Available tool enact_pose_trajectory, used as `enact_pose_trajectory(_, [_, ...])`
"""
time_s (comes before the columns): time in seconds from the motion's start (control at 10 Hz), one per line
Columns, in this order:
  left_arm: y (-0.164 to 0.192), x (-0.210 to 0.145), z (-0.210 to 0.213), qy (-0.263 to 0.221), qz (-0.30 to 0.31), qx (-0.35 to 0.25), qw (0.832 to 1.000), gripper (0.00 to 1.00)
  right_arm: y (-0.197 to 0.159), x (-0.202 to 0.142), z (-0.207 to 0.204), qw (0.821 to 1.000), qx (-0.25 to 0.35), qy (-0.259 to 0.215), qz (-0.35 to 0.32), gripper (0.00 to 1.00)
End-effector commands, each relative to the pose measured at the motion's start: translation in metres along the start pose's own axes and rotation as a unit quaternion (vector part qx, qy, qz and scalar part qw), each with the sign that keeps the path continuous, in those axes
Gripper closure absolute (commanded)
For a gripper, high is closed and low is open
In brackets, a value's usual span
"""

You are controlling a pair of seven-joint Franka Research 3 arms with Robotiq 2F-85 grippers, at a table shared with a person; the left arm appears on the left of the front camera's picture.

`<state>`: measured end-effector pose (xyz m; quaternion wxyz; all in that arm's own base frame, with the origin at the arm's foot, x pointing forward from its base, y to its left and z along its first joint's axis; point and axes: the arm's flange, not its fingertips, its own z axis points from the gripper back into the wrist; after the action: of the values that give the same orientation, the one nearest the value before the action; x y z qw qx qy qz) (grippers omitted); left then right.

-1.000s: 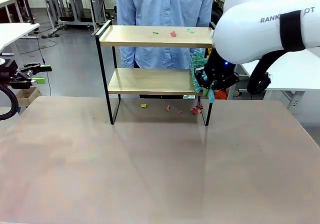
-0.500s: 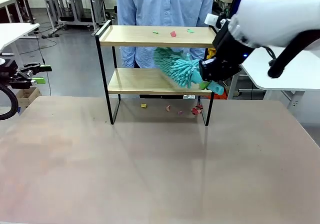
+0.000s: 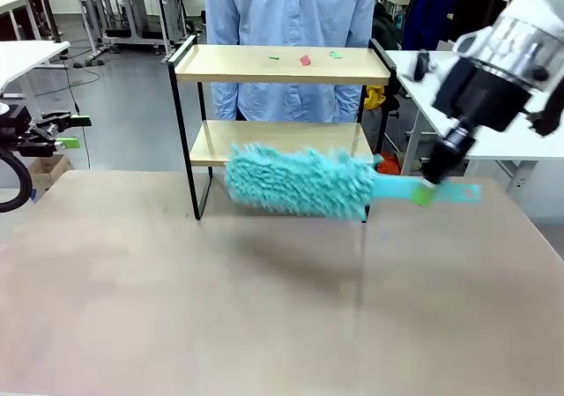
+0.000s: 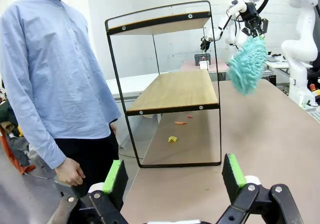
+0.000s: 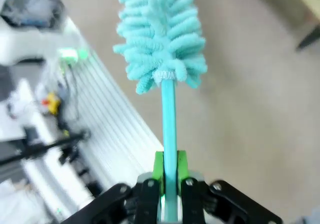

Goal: Clean the shelf.
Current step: Clean the specific section of the Shelf indicated by the human with the Duster.

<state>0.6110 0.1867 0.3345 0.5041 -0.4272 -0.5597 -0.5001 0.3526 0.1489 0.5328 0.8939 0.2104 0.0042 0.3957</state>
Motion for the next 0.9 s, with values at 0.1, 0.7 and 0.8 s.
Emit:
enact_pose_trajectory(0.1, [0.000,0.004,-0.001,0.000,-0.002,-0.001,1.000,0.00,-0.010,-0.046,0.013,0.993,-0.032,0.116,0.019,0.87])
enact_pose_trajectory(0.7, [0.000,0.004,-0.001,0.000,-0.002,-0.001,1.000,0.00,-0.005,-0.097,0.005,0.973,-0.103,0.206,0.014,0.87])
enact_pose_trajectory(0.8, [0.000,0.004,-0.001,0.000,-0.002,-0.001,1.000,0.00,-0.010,-0.089,-0.002,0.973,-0.123,0.193,0.028,0.87])
